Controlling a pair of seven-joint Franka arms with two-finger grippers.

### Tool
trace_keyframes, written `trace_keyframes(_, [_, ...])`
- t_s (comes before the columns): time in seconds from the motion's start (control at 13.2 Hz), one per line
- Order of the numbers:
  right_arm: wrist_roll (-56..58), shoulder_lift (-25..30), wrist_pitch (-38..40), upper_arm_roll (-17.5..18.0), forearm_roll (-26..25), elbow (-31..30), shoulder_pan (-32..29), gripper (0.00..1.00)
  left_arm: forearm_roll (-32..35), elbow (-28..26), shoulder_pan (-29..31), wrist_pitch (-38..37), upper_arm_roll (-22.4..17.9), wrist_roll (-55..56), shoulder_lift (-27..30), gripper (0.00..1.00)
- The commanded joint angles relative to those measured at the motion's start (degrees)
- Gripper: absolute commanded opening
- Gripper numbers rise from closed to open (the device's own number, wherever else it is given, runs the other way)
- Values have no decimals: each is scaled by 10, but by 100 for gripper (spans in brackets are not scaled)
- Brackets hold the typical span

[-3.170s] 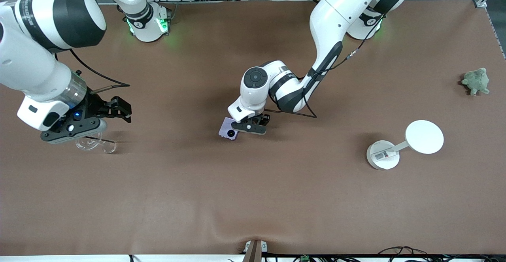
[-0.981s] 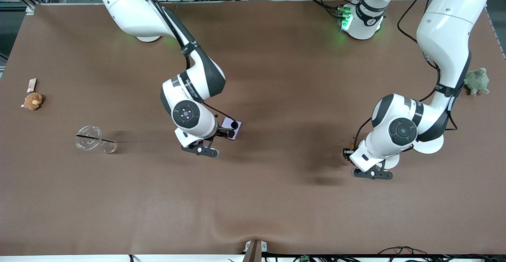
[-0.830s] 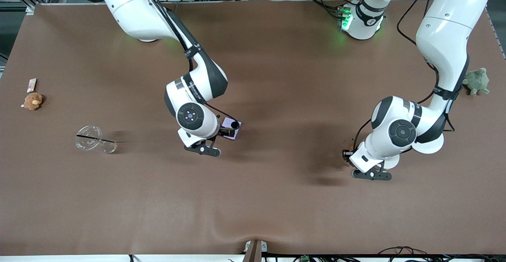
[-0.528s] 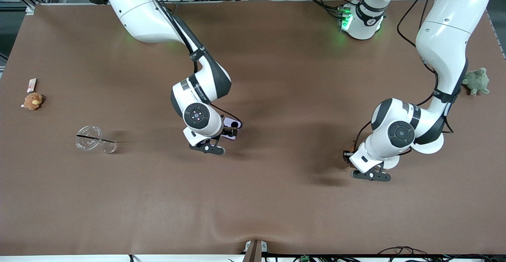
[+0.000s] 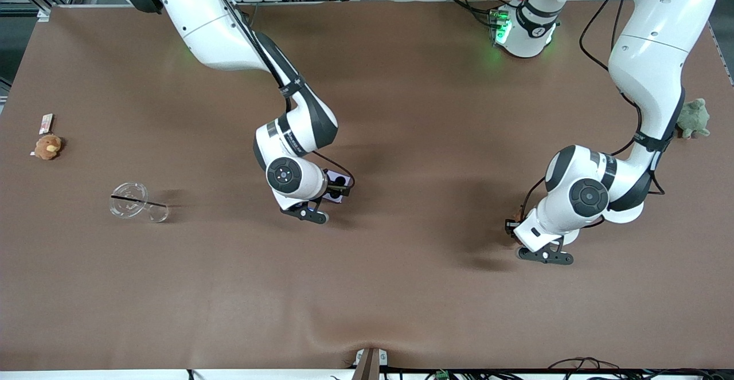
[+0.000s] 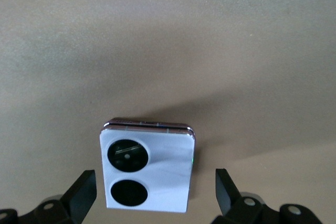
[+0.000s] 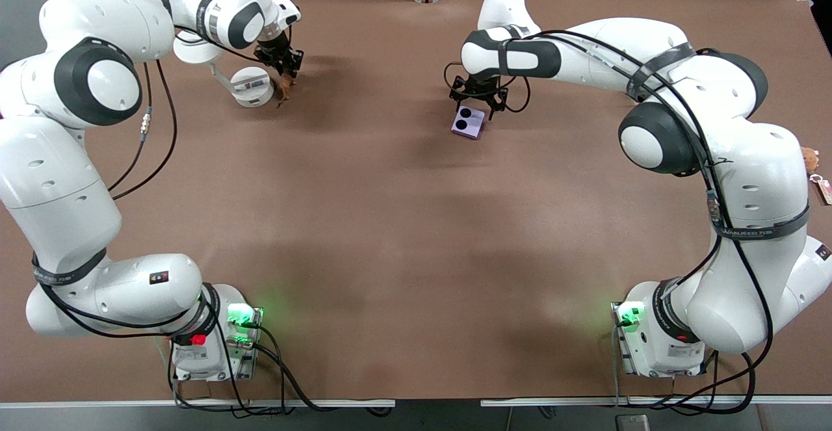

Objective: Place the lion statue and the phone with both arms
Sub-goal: 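Set the lion beside the lamp base and open the left gripper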

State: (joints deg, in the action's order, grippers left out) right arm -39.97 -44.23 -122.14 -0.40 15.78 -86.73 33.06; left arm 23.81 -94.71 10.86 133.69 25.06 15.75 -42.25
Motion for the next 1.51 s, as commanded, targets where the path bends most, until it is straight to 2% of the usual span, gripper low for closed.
trace_keyframes(0.0, [-6,-16,-11,-3,14,8,4,100,11,-3,8,9,6,3,4,100])
trace_keyframes(0.3, [-7,-24,-17,-3,14,9,5,100,6,1,0,-35,14,6,52,100])
trace_keyframes(0.45, [-7,-24,-17,-3,25,10,5,100,6,12,6,-75,41,2,83,100])
trace_keyframes(0.83, [-7,-23,-17,-3,34,17,6,100,7,105,6,-234,84,0,140,100])
trace_keyframes(0.98, [-7,-27,-17,-3,33,17,10,100,5,118,7,-279,91,-1,182,100])
trace_keyframes(1.43, [-5,-40,-47,-3,30,14,21,100,-87,123,25,-359,88,-2,312,100])
